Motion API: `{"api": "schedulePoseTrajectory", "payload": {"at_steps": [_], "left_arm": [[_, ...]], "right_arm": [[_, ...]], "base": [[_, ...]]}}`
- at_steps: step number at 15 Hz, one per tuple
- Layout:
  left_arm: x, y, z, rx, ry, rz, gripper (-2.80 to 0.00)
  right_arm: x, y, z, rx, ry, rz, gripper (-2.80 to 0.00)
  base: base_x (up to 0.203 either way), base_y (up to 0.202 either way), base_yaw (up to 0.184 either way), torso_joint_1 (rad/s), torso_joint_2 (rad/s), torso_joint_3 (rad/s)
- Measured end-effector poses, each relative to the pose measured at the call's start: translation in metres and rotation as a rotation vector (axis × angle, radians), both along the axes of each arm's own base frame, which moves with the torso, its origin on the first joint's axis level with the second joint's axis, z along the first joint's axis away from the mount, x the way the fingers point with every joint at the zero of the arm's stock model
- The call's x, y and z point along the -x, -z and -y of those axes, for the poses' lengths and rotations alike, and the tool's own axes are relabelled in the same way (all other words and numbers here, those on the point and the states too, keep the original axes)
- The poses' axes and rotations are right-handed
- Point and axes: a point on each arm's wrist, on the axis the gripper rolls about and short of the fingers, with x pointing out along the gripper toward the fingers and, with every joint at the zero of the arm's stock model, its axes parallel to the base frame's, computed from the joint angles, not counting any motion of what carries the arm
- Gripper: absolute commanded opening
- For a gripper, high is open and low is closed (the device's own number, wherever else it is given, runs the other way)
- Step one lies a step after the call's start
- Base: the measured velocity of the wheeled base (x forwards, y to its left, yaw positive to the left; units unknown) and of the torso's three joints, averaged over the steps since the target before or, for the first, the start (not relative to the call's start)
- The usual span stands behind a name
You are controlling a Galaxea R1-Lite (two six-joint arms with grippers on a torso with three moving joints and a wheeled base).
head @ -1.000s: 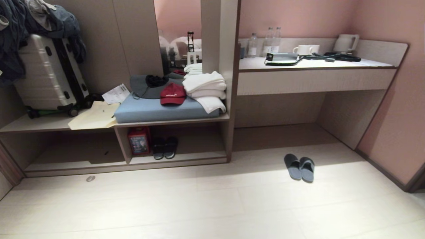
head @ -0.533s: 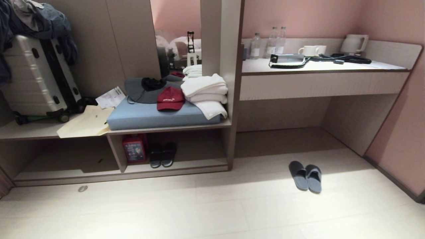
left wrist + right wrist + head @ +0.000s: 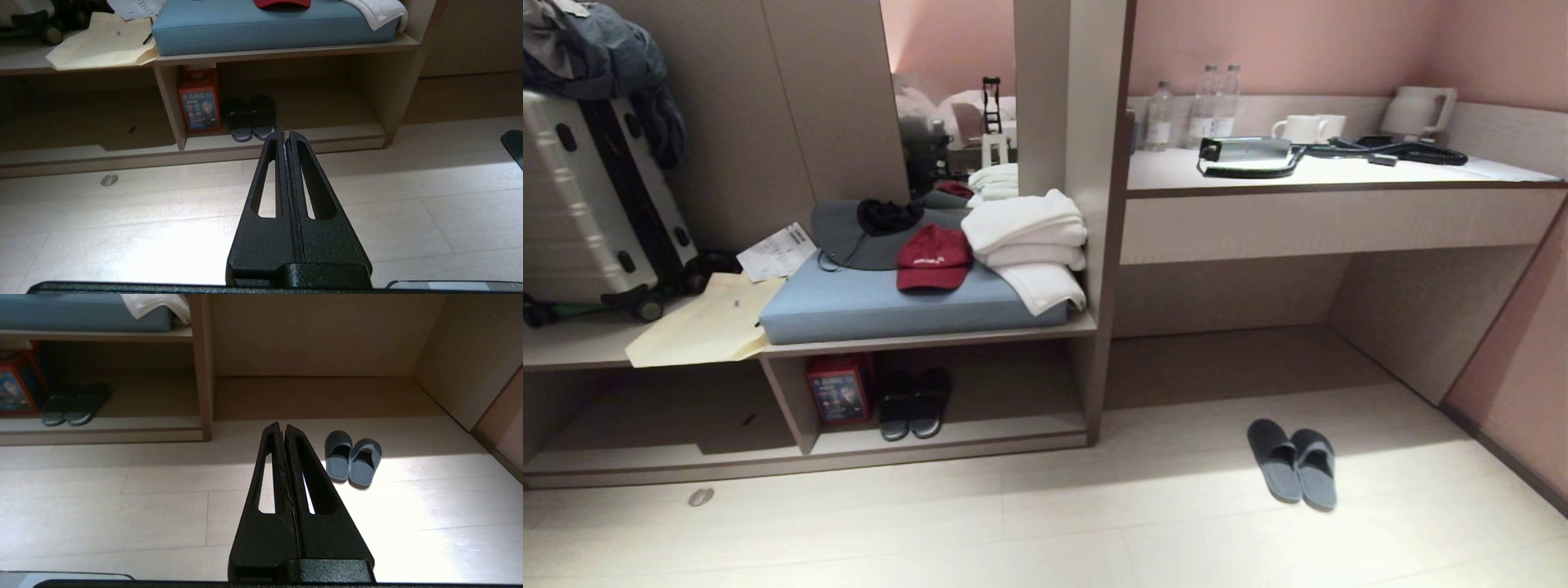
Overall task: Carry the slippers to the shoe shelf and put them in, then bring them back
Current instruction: Pick up the slippers on the floor
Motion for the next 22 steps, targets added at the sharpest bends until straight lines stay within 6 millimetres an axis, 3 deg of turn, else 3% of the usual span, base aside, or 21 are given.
{"api": "schedulePoseTrajectory", "payload": {"at_steps": [8,22], "left_arm": [[0.0,-0.0001,0.0,0.0,0.0,0.001,-2.8],[0.0,-0.0001,0.0,-0.001,0.001,0.001,-2.8]], "right_arm": [[0.0,0.0,0.0,0.0,-0.001,0.0,-2.8],[0.0,0.0,0.0,0.0,0.0,0.001,-2.8]], "base": [[0.185,0.0,-0.001,0.002,0.0,0.003],[-0.001,-0.023,0.0,0.001,0.0,0.001]]}}
